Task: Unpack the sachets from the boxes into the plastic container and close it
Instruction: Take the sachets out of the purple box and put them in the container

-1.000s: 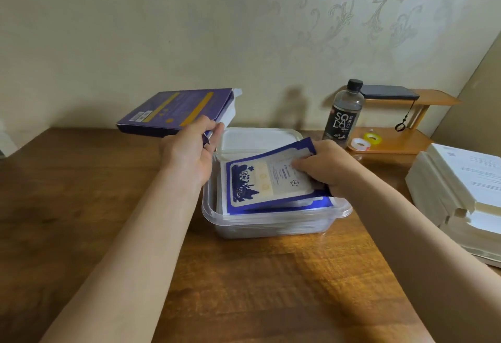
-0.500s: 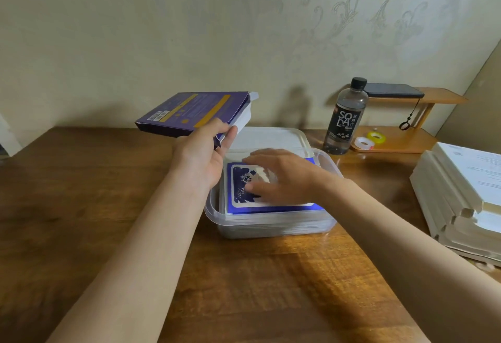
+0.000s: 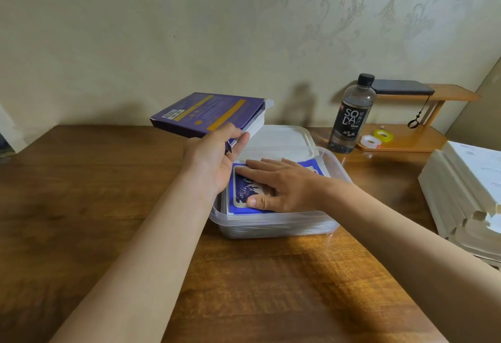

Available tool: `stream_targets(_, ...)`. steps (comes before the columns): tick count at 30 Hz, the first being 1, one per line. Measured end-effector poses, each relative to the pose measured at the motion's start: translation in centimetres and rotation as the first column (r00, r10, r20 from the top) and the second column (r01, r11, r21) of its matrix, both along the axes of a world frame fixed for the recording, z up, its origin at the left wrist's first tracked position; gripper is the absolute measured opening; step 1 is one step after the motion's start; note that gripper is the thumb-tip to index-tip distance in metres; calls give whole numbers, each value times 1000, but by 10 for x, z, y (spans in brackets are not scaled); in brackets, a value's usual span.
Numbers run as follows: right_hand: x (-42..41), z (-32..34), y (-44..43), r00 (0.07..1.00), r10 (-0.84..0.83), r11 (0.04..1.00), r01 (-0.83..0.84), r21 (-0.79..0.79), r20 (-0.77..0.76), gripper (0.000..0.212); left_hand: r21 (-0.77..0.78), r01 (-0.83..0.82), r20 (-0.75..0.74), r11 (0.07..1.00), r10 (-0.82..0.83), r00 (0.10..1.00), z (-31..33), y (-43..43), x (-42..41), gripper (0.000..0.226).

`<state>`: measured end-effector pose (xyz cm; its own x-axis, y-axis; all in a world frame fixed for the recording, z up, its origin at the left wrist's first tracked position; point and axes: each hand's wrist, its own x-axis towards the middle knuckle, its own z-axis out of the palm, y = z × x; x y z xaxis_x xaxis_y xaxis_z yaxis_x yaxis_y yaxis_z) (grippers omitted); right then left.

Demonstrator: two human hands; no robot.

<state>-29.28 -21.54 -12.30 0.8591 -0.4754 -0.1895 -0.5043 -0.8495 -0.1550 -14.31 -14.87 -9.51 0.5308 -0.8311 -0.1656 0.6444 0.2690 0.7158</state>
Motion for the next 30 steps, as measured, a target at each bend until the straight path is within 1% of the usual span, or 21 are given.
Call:
stream_targets(4, 0, 1, -1, 999, 18, 1000, -19, -23, -51, 78, 11, 6, 6, 1000, -6, 1000, 0, 1, -2, 32)
stream_targets(10, -8, 4, -9, 993, 90, 994, -94, -56, -72, 79, 20, 20, 14, 1000, -20, 1000, 1, 2, -3, 29)
stream_targets(17, -7, -6, -16, 991, 109, 991, -114, -66, -78, 80, -4, 41, 32, 999, -41, 999, 1, 2, 0, 29)
stream_targets(21, -7, -5, -14, 991, 106, 990, -113, -90, -82, 82, 9, 77, -9, 997, -77, 997, 2, 2, -3, 29)
stream_targets(22, -7, -3, -12, 994, 92, 992, -96, -86, -56, 82, 10, 86, -22, 996, -86, 996, 3, 2, -4, 30)
stream_targets(23, -8, -2, -10, 998, 63, 996, -62, -65, 18, 78, 11, 94, -33, 995, -94, 995, 3, 1, -5, 30)
stream_targets(24, -8, 1, -8, 988, 9, 1000, -5, -21, 154, 68, 12, 101, -40, 995, -100, 994, 4, 1, -6, 30)
stream_targets(25, -7, 5, -6, 936, -93, 995, 78, 57, 341, 52, 16, 105, -40, 994, -104, 994, 4, 0, -6, 29)
stream_targets(26, -4, 8, -6, 814, -240, 970, 176, 169, 529, 34, 20, 105, -32, 994, -104, 994, 4, 0, -8, 28)
stream_targets(27, -2, 12, -8, 637, -398, 917, 248, 314, 660, 20, 23, 102, -17, 994, -102, 995, 4, -1, -9, 27)
stream_targets(28, 0, 16, -9, 450, -539, 842, 262, 472, 712, 13, 20, 100, 1, 995, -100, 995, 2, -2, -11, 27)
stream_targets(29, 2, 21, -9, 296, -646, 763, 227, 605, 704, 12, 15, 103, 21, 995, -103, 994, 1, -2, -12, 27)
stream_targets(30, 4, 24, -9, 195, -718, 695, 167, 699, 668, 13, 13, 111, 42, 994, -112, 993, -1, -3, -14, 26)
